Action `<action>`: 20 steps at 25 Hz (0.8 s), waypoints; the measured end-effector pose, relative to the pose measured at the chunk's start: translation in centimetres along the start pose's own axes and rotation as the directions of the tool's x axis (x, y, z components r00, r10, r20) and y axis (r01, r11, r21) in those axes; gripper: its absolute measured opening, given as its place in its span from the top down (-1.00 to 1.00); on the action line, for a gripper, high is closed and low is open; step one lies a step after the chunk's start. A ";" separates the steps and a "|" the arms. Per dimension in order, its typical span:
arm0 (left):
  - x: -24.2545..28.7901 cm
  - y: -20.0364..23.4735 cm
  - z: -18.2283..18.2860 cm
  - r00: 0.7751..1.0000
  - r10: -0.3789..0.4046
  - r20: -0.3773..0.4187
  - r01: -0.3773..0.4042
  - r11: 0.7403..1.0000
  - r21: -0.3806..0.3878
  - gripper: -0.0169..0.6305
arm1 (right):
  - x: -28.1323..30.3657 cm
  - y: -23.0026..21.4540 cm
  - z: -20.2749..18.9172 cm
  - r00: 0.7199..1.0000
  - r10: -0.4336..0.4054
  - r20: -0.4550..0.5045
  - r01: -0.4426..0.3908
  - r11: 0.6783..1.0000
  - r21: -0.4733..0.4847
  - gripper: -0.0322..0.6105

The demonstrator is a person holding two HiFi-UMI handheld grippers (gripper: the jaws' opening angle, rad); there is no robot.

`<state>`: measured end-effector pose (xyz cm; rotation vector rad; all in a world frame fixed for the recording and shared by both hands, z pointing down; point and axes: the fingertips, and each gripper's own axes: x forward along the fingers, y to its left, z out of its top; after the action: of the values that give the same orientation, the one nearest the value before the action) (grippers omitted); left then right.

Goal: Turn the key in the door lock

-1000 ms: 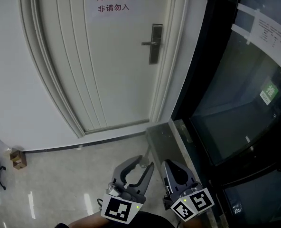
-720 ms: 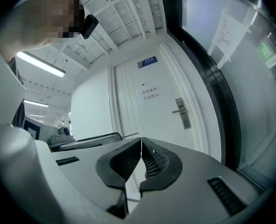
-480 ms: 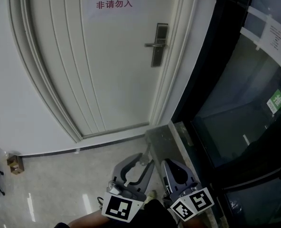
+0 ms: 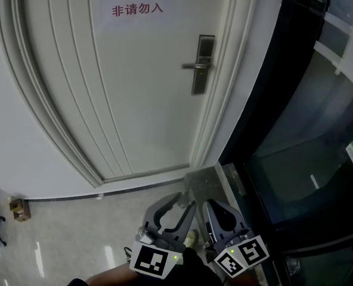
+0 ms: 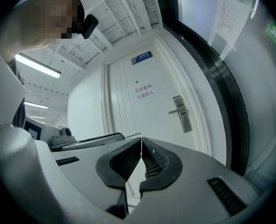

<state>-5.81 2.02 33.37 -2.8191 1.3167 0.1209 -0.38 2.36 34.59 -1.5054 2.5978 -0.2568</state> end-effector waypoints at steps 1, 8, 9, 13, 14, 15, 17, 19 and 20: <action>1.1 0.3 -0.1 1.000 0.005 -0.002 -0.005 1.000 0.002 0.55 | 0.7 -0.9 0.2 1.000 0.004 -0.002 -0.004 1.000 0.002 0.85; 9.6 1.9 -0.4 0.999 0.048 -0.013 -0.048 0.999 -0.003 0.55 | 5.2 -8.0 1.8 0.999 0.037 -0.024 -0.037 0.999 0.016 0.85; 10.8 2.2 -0.5 0.998 0.056 -0.015 -0.056 0.998 -0.002 0.55 | 5.8 -9.0 2.1 0.999 0.044 -0.024 -0.044 0.999 0.017 0.85; 15.9 3.4 -0.6 0.994 0.103 -0.020 -0.103 0.995 -0.008 0.55 | 8.3 -13.0 3.3 0.997 0.072 -0.033 -0.072 0.997 0.020 0.85; 17.1 3.7 -0.6 0.993 0.118 -0.020 -0.118 0.993 -0.007 0.55 | 8.8 -14.0 3.6 0.996 0.081 -0.036 -0.081 0.997 0.021 0.85; 18.4 4.0 -0.7 0.991 0.132 -0.021 -0.132 0.991 -0.001 0.55 | 9.3 -14.9 3.7 0.995 0.089 -0.037 -0.089 0.996 0.021 0.85; 20.8 4.5 -0.9 0.987 0.161 -0.019 -0.161 0.987 0.015 0.55 | 10.1 -16.8 4.0 0.994 0.101 -0.039 -0.100 0.995 0.023 0.85; 23.1 5.2 -1.1 0.982 0.190 -0.015 -0.189 0.982 0.027 0.55 | 10.7 -18.3 4.1 0.993 0.108 -0.040 -0.106 0.994 0.031 0.85; 24.1 5.6 -1.2 0.979 0.203 -0.014 -0.203 0.979 0.032 0.55 | 10.9 -18.9 4.2 0.993 0.109 -0.041 -0.108 0.994 0.036 0.85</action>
<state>5.37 -20.03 32.60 -2.6604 1.5934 0.0798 11.05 -16.69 34.19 -1.3572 2.6834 -0.3227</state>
